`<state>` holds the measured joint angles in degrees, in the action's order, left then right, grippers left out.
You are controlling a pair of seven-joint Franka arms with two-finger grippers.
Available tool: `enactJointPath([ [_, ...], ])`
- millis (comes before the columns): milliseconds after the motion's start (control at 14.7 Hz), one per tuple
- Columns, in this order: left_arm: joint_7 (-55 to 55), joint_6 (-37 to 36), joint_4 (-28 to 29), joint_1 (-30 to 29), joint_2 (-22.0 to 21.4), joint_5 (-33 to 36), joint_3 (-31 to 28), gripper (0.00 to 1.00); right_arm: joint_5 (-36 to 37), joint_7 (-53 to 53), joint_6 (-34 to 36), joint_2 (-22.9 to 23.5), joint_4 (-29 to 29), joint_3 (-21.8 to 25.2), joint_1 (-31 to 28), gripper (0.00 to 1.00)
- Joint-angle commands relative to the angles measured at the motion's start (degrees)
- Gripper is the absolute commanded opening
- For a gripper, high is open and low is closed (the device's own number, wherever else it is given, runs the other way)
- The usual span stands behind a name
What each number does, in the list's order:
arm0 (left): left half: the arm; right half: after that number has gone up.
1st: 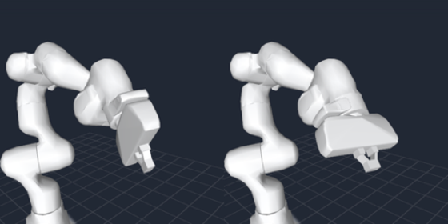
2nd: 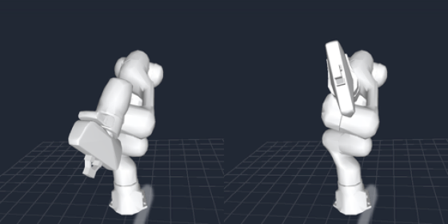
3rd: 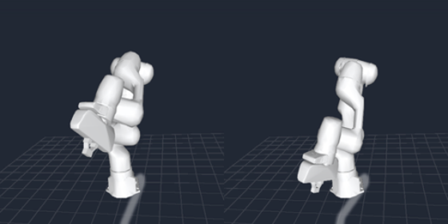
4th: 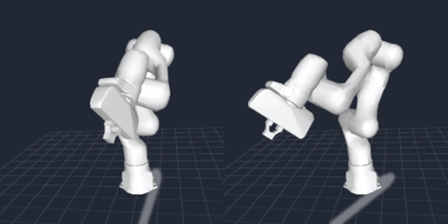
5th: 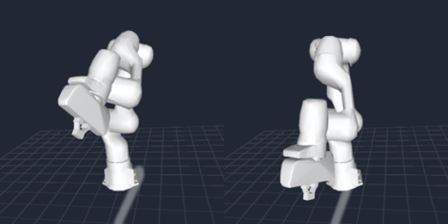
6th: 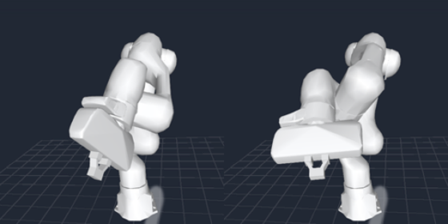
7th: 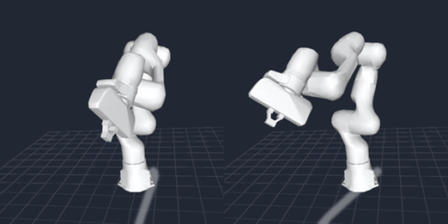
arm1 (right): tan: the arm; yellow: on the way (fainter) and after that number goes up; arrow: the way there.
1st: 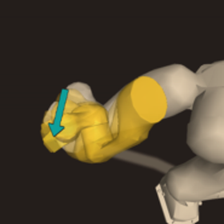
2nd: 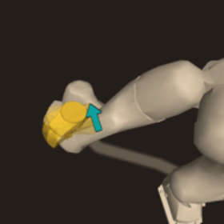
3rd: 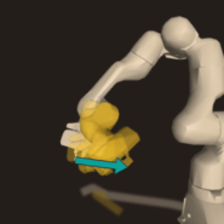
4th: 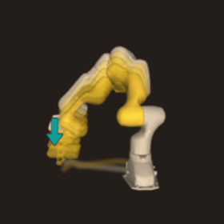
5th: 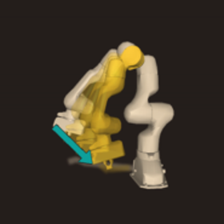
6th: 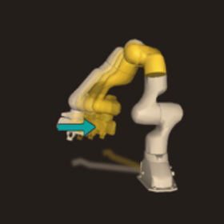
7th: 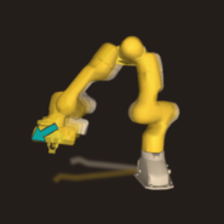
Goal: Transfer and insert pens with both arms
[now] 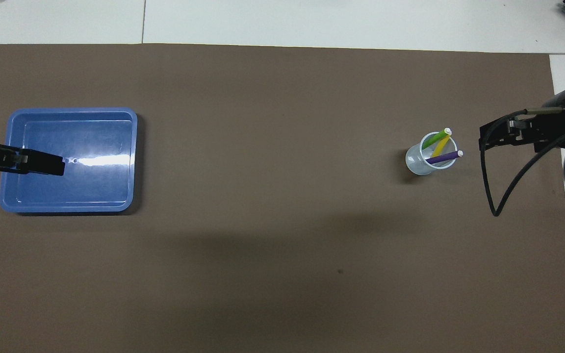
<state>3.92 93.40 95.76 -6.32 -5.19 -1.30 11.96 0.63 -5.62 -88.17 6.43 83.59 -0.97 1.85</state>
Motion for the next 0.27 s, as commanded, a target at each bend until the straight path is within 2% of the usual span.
enactJointPath([
  [0,0.8,0.2,0.7,-1.4,-0.5,0.7,-0.4,1.0,-1.2,1.2,0.2,-0.5,0.7,-0.3,-0.8,1.0],
  [204,1.4,0.9,0.8,-1.9,-0.5,0.7,-0.3,1.0,-1.2,1.3,0.3,-0.5,0.9,-0.3,-0.4,1.0],
])
